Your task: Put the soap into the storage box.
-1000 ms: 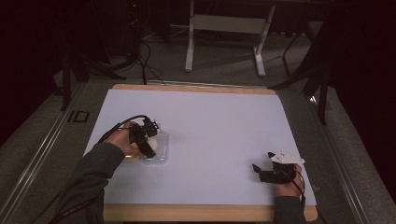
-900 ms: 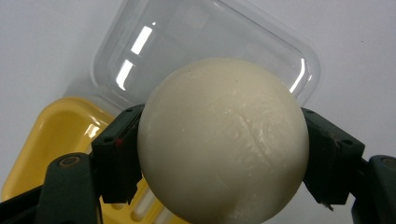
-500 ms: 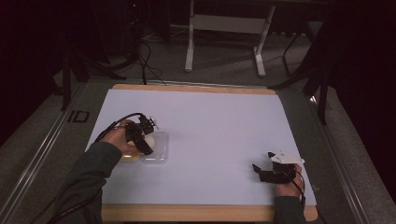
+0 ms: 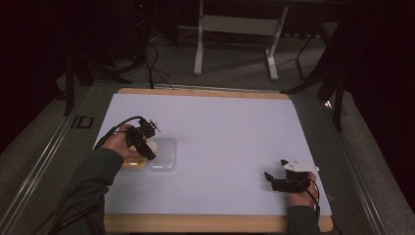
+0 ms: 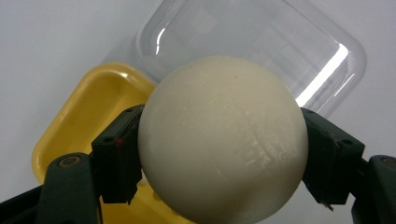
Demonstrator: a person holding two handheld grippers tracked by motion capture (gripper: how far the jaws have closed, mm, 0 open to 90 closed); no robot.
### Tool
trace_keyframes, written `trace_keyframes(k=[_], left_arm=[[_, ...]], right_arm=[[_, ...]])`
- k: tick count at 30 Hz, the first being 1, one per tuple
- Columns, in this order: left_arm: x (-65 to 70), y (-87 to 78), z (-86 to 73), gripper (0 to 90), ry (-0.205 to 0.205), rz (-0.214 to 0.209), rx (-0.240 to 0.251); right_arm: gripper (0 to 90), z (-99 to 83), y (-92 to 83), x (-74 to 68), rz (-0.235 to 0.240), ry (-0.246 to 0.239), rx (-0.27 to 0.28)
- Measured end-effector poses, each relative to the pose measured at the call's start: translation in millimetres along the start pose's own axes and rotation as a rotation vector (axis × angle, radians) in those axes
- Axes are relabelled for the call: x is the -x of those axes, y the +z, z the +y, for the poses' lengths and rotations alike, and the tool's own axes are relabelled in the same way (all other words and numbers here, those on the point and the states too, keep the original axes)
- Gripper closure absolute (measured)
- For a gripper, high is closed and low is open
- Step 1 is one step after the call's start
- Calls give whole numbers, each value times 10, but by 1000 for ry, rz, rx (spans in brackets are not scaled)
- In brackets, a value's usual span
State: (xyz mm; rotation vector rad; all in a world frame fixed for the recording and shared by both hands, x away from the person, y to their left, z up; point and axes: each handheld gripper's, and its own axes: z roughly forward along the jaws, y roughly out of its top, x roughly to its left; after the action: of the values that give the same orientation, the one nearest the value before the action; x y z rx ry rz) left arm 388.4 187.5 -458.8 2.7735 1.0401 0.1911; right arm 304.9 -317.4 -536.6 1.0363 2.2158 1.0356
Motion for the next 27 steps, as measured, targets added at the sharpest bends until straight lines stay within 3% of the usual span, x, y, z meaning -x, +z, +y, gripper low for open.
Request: trace_keyframes(k=[27], left_arm=[[-254,-18,-196,253,-92,18,15]], right_arm=[[166,1,2,-3,-1,0,-3]])
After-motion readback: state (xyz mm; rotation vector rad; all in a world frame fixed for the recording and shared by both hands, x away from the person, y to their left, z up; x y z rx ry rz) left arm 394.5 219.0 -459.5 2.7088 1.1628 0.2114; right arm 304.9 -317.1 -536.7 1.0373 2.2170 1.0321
